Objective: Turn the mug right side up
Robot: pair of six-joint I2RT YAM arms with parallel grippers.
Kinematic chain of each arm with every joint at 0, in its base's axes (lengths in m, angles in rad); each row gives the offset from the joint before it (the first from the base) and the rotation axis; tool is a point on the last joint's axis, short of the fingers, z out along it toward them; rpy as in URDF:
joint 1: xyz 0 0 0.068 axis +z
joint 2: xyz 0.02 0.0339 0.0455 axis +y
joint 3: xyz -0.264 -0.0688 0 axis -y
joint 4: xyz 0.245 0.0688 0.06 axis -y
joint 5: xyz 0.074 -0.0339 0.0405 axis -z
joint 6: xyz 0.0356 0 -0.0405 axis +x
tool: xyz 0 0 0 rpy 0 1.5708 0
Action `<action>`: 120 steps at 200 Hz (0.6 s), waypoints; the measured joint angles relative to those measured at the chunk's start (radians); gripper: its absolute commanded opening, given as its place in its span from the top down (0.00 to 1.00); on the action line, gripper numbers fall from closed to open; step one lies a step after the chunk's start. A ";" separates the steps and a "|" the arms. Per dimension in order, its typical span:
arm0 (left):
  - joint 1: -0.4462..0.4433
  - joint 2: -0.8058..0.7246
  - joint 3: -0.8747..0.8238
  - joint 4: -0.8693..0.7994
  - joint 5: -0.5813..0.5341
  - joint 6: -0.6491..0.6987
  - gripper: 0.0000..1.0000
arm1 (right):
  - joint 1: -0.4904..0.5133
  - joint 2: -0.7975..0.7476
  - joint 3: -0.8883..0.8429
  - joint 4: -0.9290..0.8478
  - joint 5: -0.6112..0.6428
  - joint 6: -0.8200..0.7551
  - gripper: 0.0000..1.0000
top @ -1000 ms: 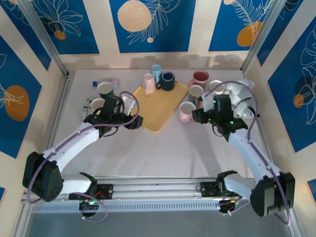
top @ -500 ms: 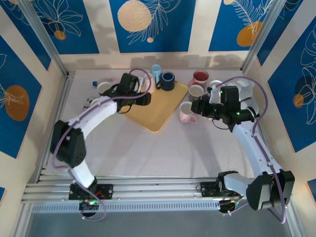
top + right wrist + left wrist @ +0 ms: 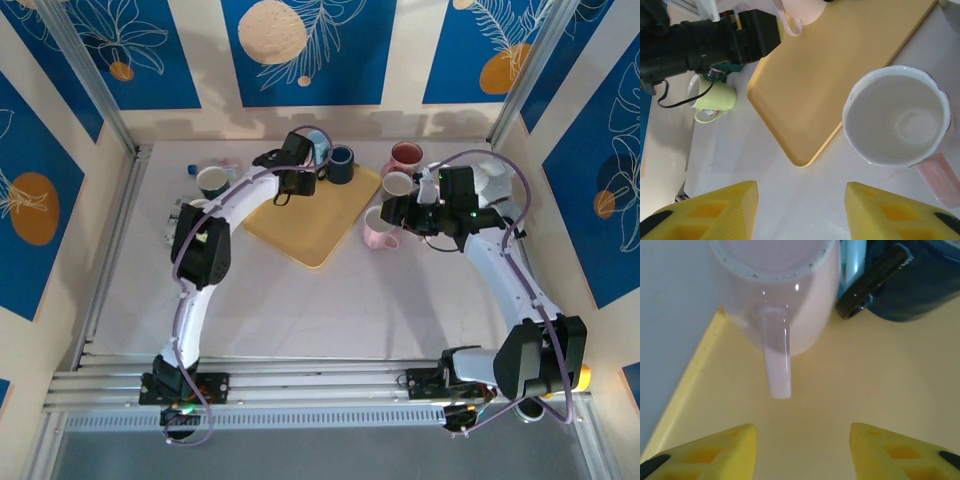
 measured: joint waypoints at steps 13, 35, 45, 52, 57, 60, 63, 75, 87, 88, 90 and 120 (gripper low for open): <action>0.000 0.029 0.024 -0.002 -0.021 0.015 0.49 | 0.000 0.002 0.003 0.000 -0.003 0.000 0.52; 0.000 0.052 0.034 0.001 -0.045 0.043 0.49 | 0.000 0.009 0.009 0.000 -0.008 0.000 0.51; 0.000 0.059 0.034 0.005 -0.053 0.058 0.49 | 0.000 0.013 0.012 0.000 -0.013 0.000 0.52; 0.000 0.062 0.034 0.007 -0.057 0.068 0.50 | 0.000 0.015 0.014 0.000 -0.015 0.000 0.51; 0.000 0.064 0.034 0.010 -0.059 0.071 0.50 | 0.000 0.017 0.016 0.000 -0.015 0.000 0.51; 0.000 0.064 0.034 0.012 -0.059 0.076 0.50 | 0.000 0.019 0.017 0.000 -0.016 0.000 0.52; 0.000 0.065 0.034 0.014 -0.060 0.078 0.50 | 0.000 0.019 0.018 0.001 -0.016 0.000 0.52; 0.000 0.068 0.034 0.026 -0.063 0.091 0.51 | 0.000 0.023 0.019 0.001 -0.020 0.000 0.52; 0.000 0.070 0.036 0.041 -0.063 0.100 0.54 | 0.000 0.026 0.020 0.000 -0.022 0.000 0.52; 0.000 0.070 0.036 0.041 -0.063 0.100 0.54 | 0.000 0.026 0.021 0.000 -0.023 0.000 0.52; 0.000 0.071 0.036 0.045 -0.064 0.100 0.55 | 0.000 0.026 0.021 0.001 -0.022 0.000 0.51; 0.002 0.083 0.051 0.065 -0.069 0.114 0.57 | 0.000 0.027 0.032 -0.002 -0.023 0.002 0.52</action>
